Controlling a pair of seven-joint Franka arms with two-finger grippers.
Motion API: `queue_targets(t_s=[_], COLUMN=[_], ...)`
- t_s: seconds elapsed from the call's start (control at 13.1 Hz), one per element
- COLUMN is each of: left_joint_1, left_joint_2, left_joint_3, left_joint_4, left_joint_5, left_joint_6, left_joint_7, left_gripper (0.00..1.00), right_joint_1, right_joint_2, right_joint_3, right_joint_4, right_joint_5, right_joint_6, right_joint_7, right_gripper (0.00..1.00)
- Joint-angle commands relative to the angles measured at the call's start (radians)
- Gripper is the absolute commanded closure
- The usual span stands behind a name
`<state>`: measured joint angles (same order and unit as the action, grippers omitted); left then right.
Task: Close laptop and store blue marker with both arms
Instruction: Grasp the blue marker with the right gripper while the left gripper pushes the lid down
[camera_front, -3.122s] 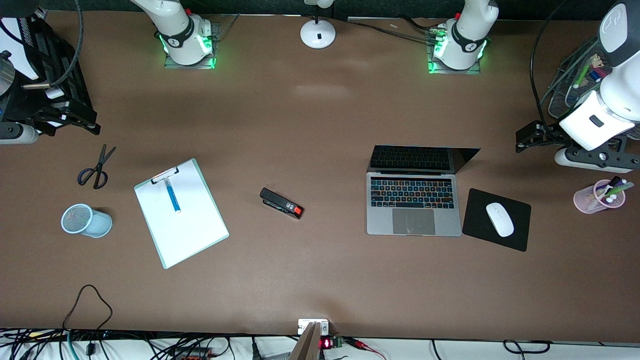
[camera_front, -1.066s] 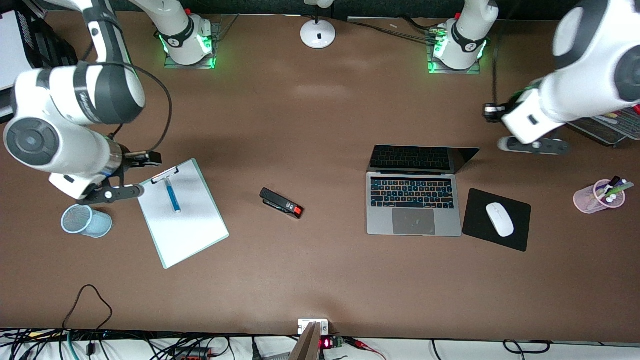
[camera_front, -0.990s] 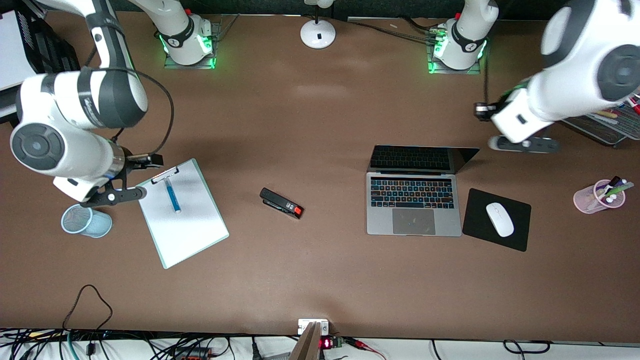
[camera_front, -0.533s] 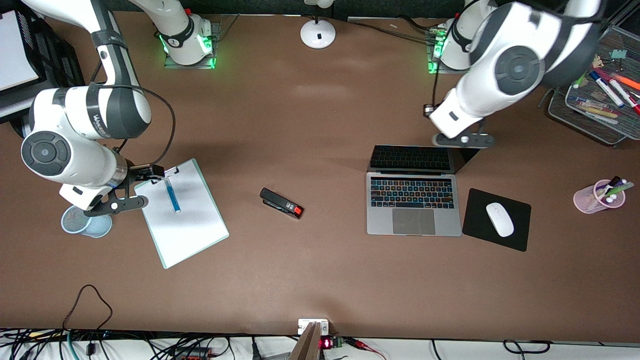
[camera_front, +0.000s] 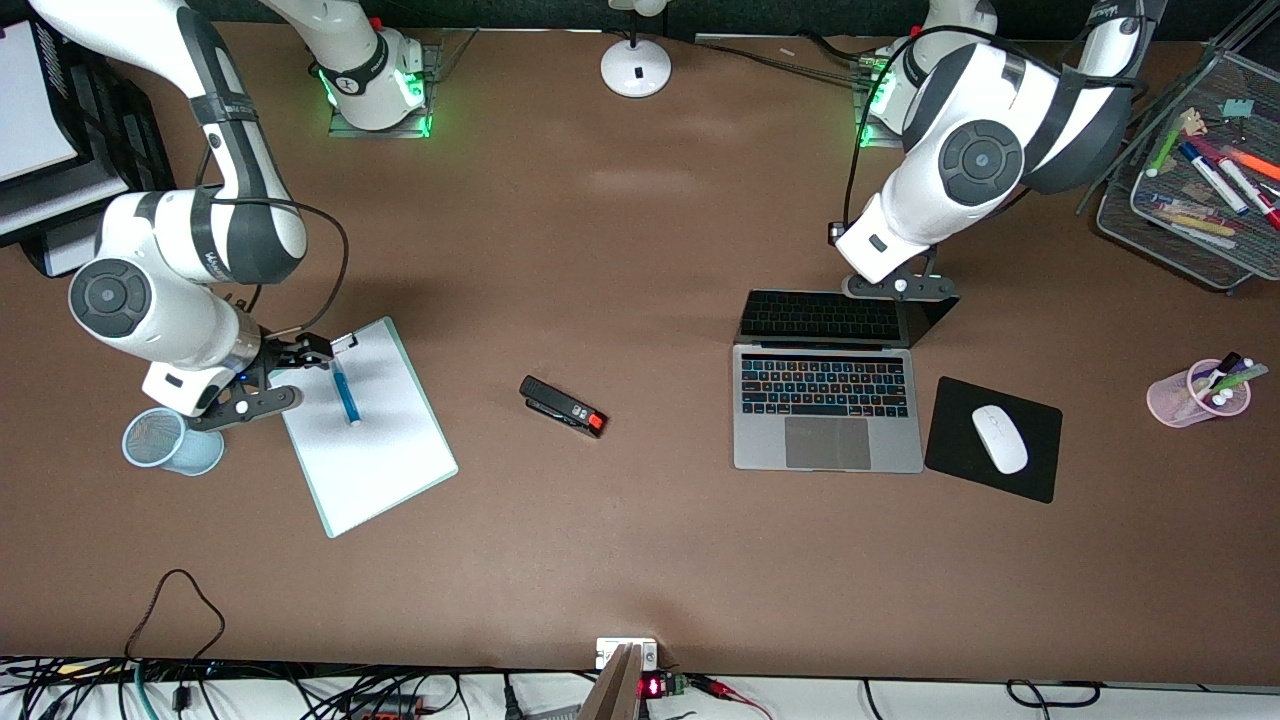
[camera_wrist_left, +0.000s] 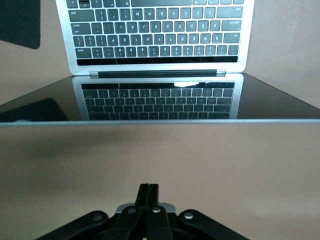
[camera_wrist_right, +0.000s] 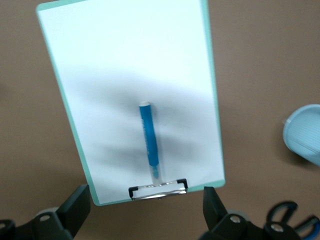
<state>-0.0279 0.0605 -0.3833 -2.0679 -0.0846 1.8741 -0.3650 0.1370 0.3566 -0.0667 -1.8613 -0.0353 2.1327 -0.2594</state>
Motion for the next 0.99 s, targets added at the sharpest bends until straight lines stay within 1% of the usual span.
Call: queue_targets(t_s=[0.0, 0.23, 0.38, 0.46, 0.53, 0.61, 0.69, 0.76, 0.91], left_joint_1=[0.011, 0.011, 0.011, 0.011, 0.011, 0.011, 0.011, 0.013, 0.02], left_joint_2=[-0.027, -0.011, -0.007, -0.007, -0.007, 0.001, 0.008, 0.021, 0.033], left_joint_3=[-0.009, -0.009, -0.009, -0.009, -0.009, -0.009, -0.009, -0.008, -0.008], left_joint_4=[-0.081, -0.106, -0.107, -0.106, -0.107, -0.104, -0.103, -0.1, -0.098], left_joint_5=[-0.006, -0.003, 0.008, 0.011, 0.026, 0.045, 0.064, 0.072, 0.123], left_joint_6=[0.117, 0.193, 0.201, 0.218, 0.241, 0.259, 0.281, 0.293, 0.319], left_joint_7=[0.001, 0.0, 0.0, 0.001, 0.003, 0.001, 0.003, 0.003, 0.003], left_gripper=[1.0, 1.0, 1.0, 1.0, 1.0, 1.0, 1.0, 1.0, 1.0], right_joint_1=[-0.007, -0.007, -0.007, -0.004, -0.002, -0.007, -0.011, -0.017, -0.019], right_joint_2=[-0.027, -0.004, 0.025, 0.03, 0.044, 0.057, 0.08, 0.1, 0.12], right_joint_3=[0.005, 0.005, 0.005, 0.005, 0.005, 0.005, 0.005, 0.005, 0.005], right_joint_4=[-0.05, -0.099, -0.101, -0.101, -0.101, -0.099, -0.099, -0.098, -0.093], right_joint_5=[0.025, 0.025, 0.025, 0.025, 0.019, 0.018, 0.023, 0.023, 0.022], right_joint_6=[0.056, 0.148, 0.164, 0.171, 0.183, 0.208, 0.249, 0.272, 0.288], right_joint_7=[-0.061, -0.13, -0.135, -0.135, -0.144, -0.196, -0.246, -0.262, -0.264], right_gripper=[0.0, 0.0, 0.01, 0.03, 0.03, 0.09, 0.11, 0.12, 0.21])
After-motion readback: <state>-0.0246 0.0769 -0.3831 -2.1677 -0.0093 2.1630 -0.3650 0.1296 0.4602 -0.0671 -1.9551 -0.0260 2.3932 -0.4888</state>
